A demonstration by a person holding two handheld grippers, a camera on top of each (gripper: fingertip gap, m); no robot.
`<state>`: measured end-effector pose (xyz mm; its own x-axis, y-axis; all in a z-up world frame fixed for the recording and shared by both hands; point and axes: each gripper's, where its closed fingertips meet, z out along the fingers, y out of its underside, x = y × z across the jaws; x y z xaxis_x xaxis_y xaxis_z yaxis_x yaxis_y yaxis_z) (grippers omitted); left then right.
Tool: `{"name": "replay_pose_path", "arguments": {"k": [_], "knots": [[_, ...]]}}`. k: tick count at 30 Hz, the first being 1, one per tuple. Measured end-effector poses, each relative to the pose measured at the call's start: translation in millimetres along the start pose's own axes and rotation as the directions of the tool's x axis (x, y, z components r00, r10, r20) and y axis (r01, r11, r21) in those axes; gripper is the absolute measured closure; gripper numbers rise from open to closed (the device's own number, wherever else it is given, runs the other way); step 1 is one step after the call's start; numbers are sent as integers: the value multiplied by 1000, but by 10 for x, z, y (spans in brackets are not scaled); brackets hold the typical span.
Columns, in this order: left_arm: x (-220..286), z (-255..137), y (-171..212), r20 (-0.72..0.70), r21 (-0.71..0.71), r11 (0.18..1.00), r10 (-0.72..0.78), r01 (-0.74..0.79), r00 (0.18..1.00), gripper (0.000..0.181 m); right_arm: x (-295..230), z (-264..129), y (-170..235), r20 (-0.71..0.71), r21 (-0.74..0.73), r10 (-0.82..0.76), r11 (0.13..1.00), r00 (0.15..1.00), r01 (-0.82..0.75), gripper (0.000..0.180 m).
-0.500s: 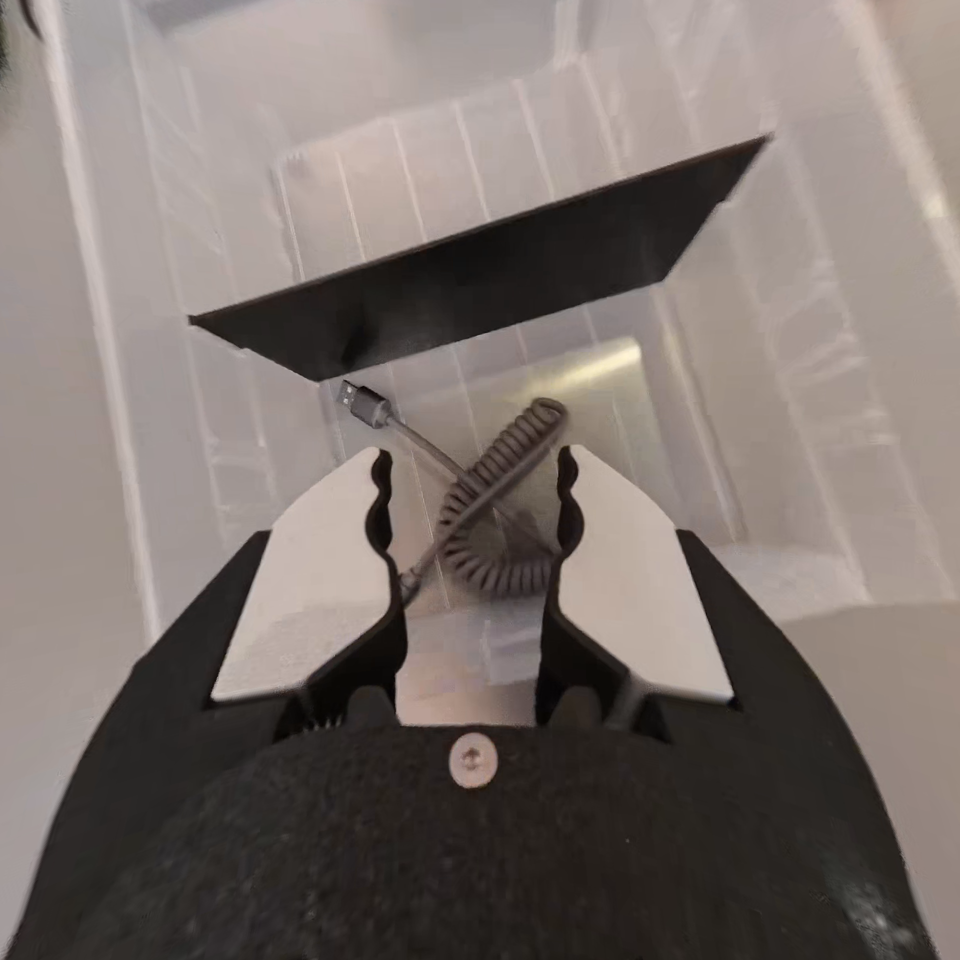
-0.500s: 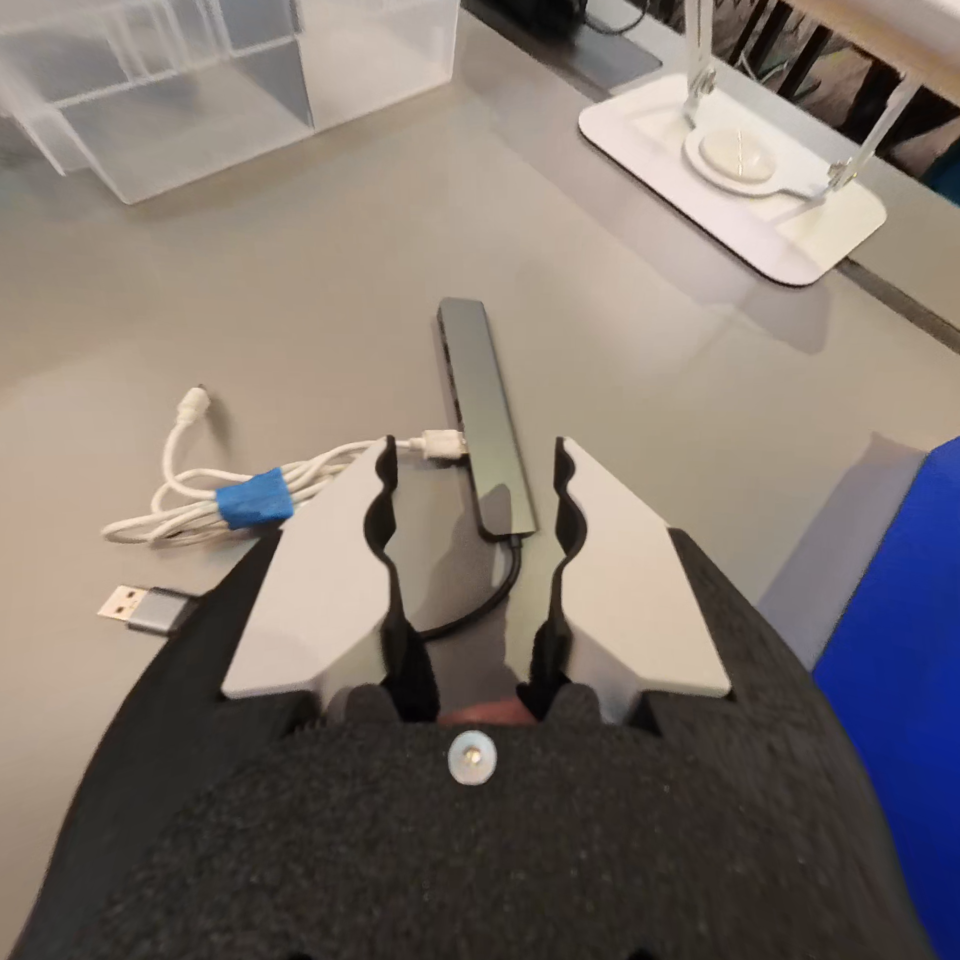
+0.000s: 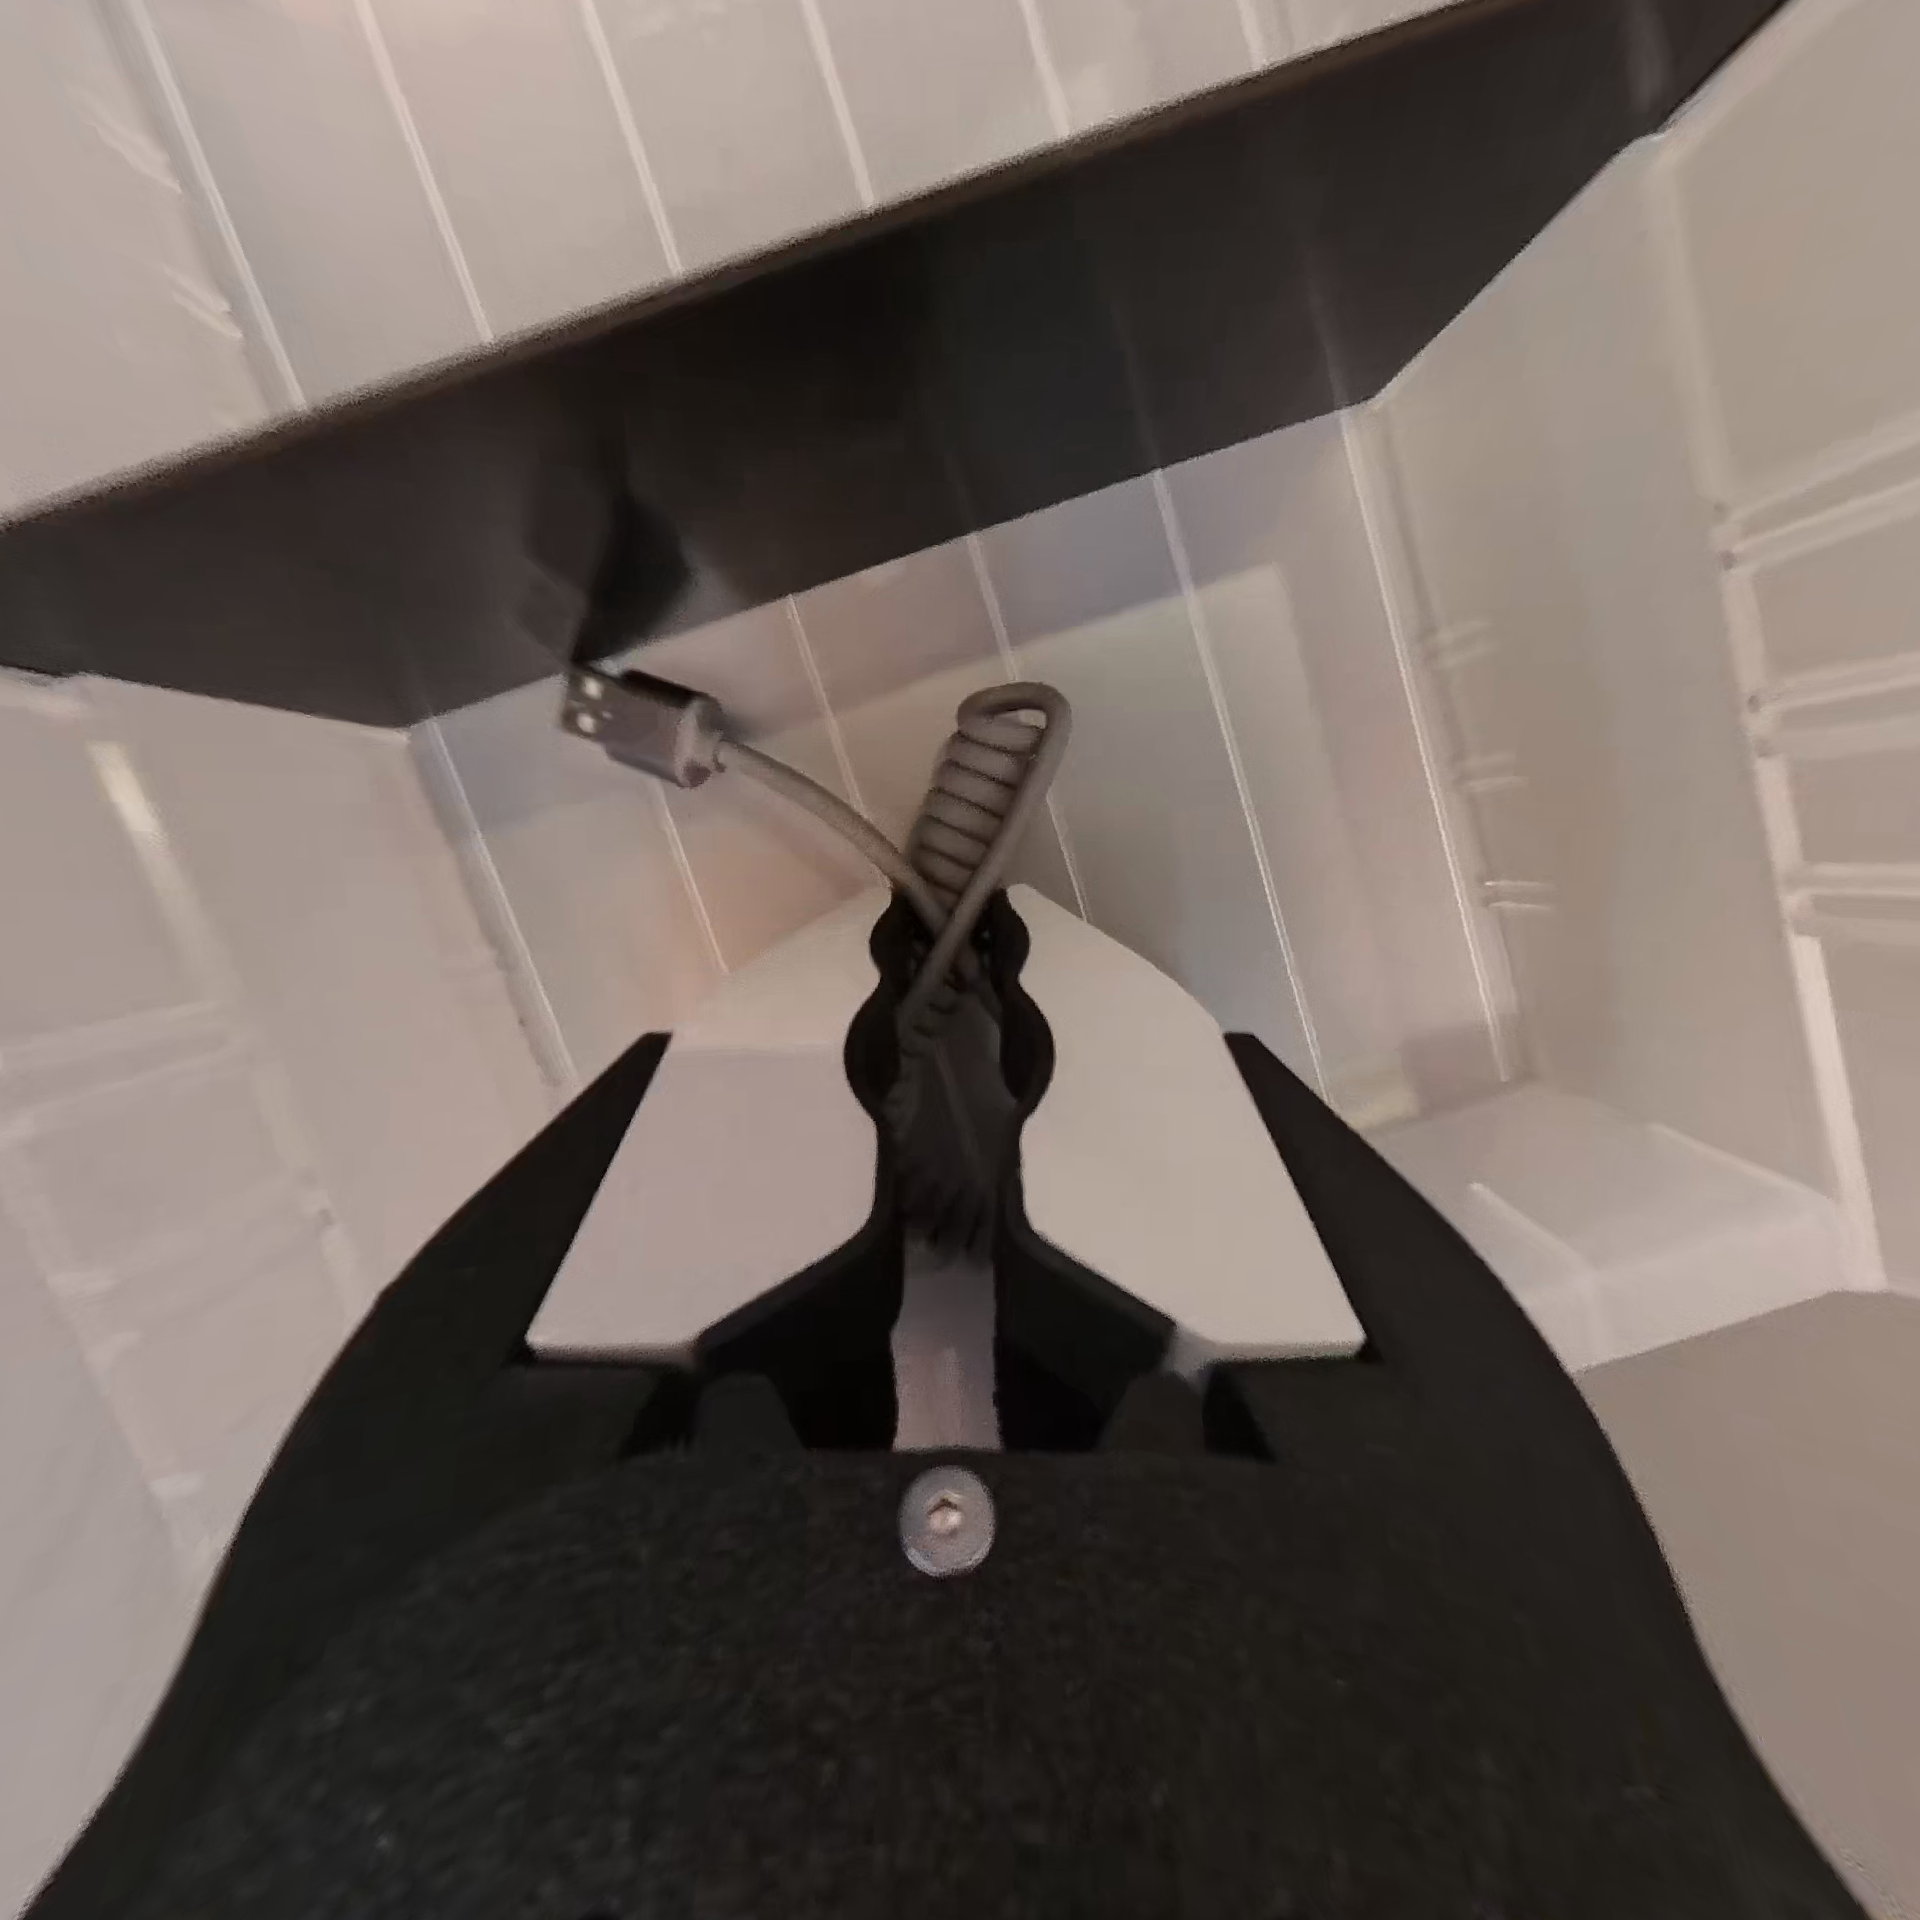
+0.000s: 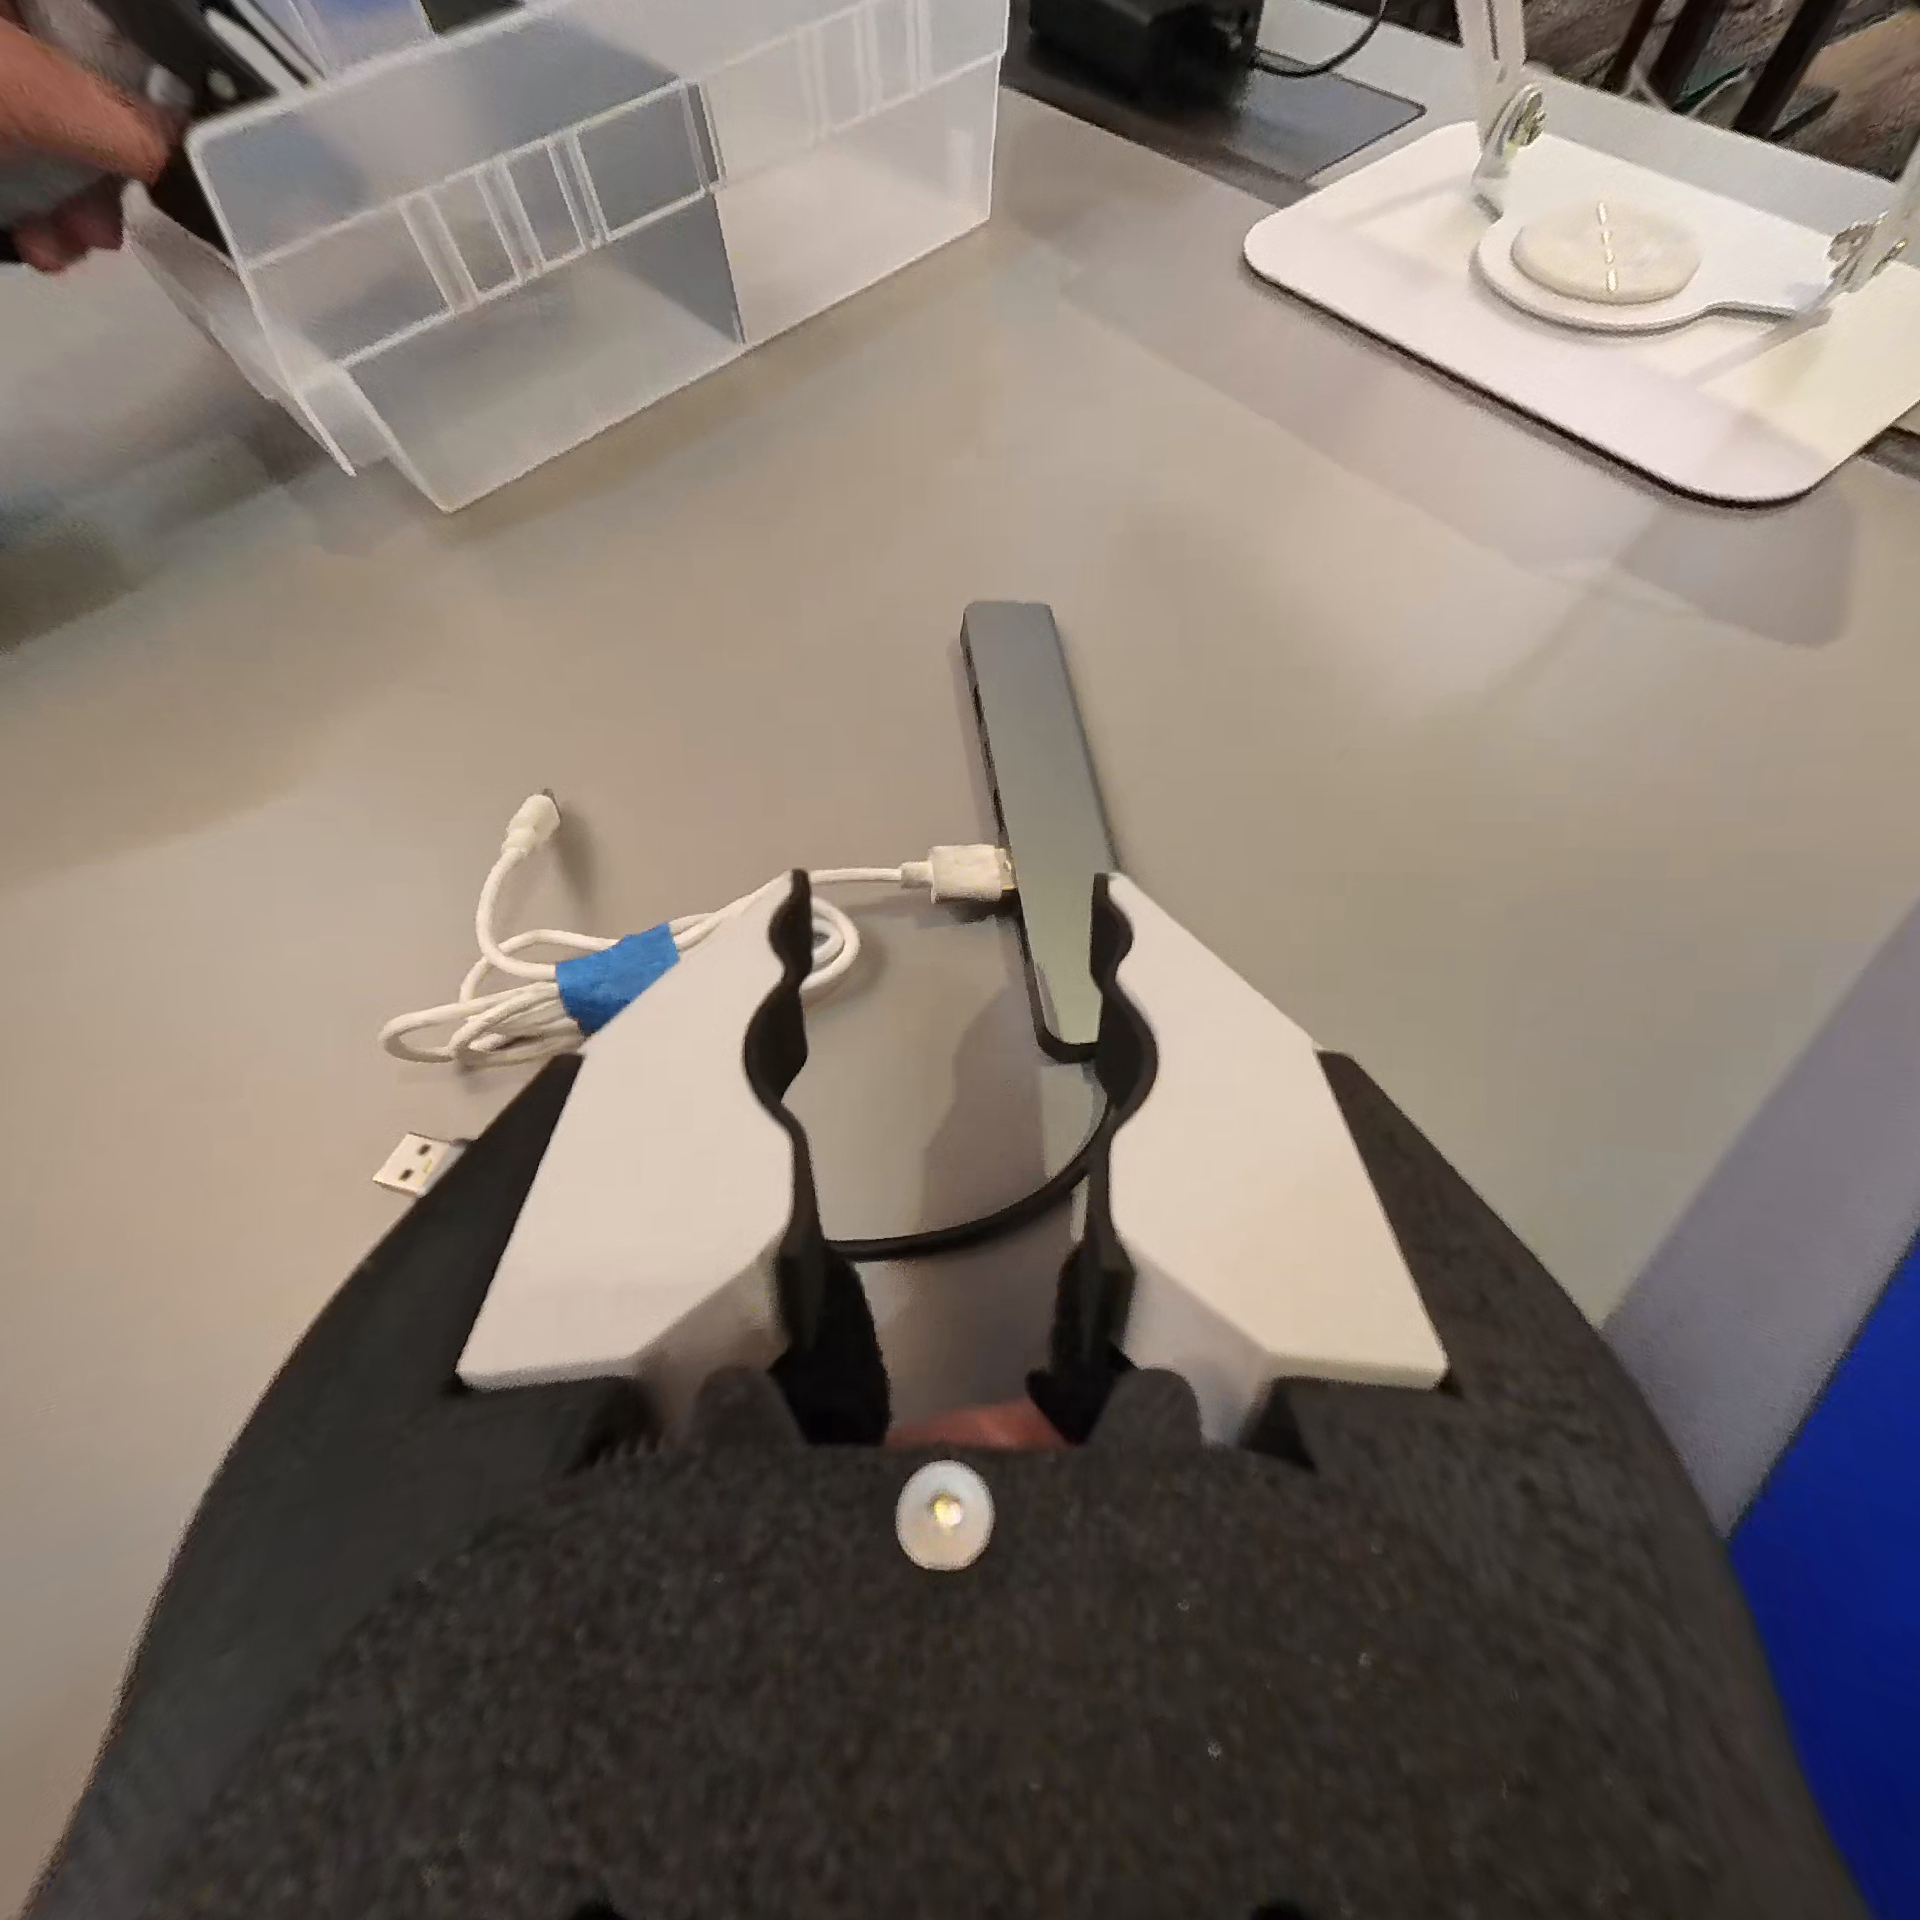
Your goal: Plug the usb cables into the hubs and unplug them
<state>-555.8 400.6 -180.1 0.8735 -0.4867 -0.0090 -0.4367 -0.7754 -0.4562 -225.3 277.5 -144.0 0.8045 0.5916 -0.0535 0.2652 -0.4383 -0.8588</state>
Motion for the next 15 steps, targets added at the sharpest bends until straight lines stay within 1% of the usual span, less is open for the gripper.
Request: {"name": "replay_pose_path", "arguments": {"k": [2, 4, 6, 7, 9, 10, 12, 13, 15], "knots": [[36, -219, -134, 33, 88, 994, 63, -66, 997, 167, 4, -22, -38, 4, 20, 16, 1000, 1000, -16, 128], [134, -609, -284, 83, 184, 971, 137, -150, 987, 169, -5, -35, -70, 14, 35, 28, 999, 1000, -28, 129], [344, -1112, -430, 133, 301, 916, 236, -266, 963, 169, -32, -47, -106, 31, 53, 40, 998, 999, -42, 129], [509, -1356, -461, 132, 352, 881, 287, -316, 949, 169, -50, -55, -129, 41, 63, 47, 997, 998, -49, 130], [932, -1738, -420, 98, 437, 793, 426, -424, 899, 169, -103, -86, -206, 67, 92, 56, 994, 996, -62, 130], [1137, -1850, -346, 79, 453, 758, 490, -469, 868, 169, -136, -108, -254, 81, 111, 59, 992, 995, -68, 130], [1542, -1871, -86, 28, 437, 691, 629, -575, 777, 169, -215, -147, -331, 122, 137, 63, 987, 991, -79, 130], [1731, -1789, 91, -11, 413, 664, 687, -623, 726, 169, -247, -159, -354, 137, 145, 61, 986, 989, -81, 129], [2024, -1488, 492, -82, 338, 609, 778, -717, 623, 169, -286, -168, -368, 149, 152, 51, 986, 988, -74, 130]]}}
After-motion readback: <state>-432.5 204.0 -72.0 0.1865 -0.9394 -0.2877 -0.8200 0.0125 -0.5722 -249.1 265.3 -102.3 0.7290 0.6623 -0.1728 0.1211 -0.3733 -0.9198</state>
